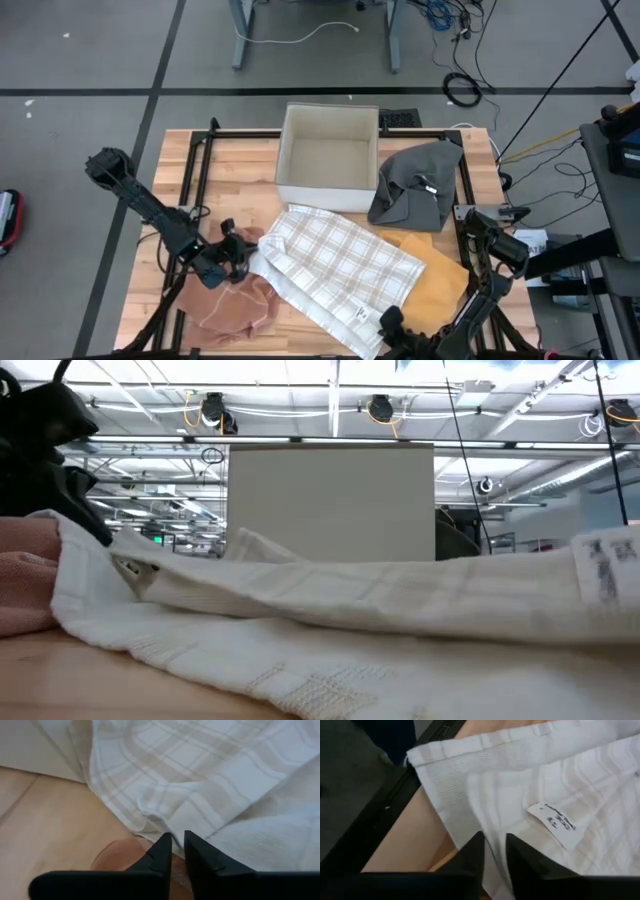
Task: Fold towel
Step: Fold the white patterned towel
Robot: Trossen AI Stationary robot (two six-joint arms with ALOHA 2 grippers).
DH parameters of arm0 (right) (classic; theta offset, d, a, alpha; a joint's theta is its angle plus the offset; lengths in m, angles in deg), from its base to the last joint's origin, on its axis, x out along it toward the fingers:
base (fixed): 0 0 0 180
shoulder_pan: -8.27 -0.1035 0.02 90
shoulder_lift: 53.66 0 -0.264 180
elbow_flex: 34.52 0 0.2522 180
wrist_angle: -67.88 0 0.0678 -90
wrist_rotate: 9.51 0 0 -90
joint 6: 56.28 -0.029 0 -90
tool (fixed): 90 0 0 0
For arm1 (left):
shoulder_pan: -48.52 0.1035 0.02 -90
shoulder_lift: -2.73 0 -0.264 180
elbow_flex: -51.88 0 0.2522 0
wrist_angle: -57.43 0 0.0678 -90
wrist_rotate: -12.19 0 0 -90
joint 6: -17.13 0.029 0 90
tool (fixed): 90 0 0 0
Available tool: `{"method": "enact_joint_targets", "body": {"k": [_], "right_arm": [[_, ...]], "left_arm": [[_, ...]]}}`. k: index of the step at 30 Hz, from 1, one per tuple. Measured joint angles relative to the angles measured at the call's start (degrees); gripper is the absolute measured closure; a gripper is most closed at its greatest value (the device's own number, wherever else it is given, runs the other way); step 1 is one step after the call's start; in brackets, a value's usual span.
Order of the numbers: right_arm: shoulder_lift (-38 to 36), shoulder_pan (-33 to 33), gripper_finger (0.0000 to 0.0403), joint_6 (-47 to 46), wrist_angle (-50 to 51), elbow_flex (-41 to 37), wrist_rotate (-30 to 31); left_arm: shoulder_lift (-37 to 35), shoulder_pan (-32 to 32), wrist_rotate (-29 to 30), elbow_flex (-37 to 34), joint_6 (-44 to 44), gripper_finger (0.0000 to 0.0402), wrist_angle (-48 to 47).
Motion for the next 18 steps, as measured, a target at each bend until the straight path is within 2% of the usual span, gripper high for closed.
{"method": "enact_joint_targets", "body": {"k": [3, 6, 13, 18], "right_arm": [[0.0, -0.4, 0.0298, -1.3, 0.0, 0.0, 0.1], [0.0, -0.8, 0.028, -2.3, 0.0, 0.1, 0.4], [0.0, -0.6, 0.0286, 1.2, -4.4, 2.5, 1.0], [1.0, 0.9, 0.0291, 4.1, -9.0, 2.5, -1.9]], "left_arm": [[0.0, -1.0, 0.0, 0.0, 0.3, 0.0331, 0.5], [0.0, -1.7, 0.0, 0.0, 2.4, 0.0329, 2.1], [0.0, -1.5, 0.4, 0.0, 5.4, 0.0328, 4.2], [0.0, -1.4, 0.9, 0.0, 5.6, 0.0328, 4.3]]}}
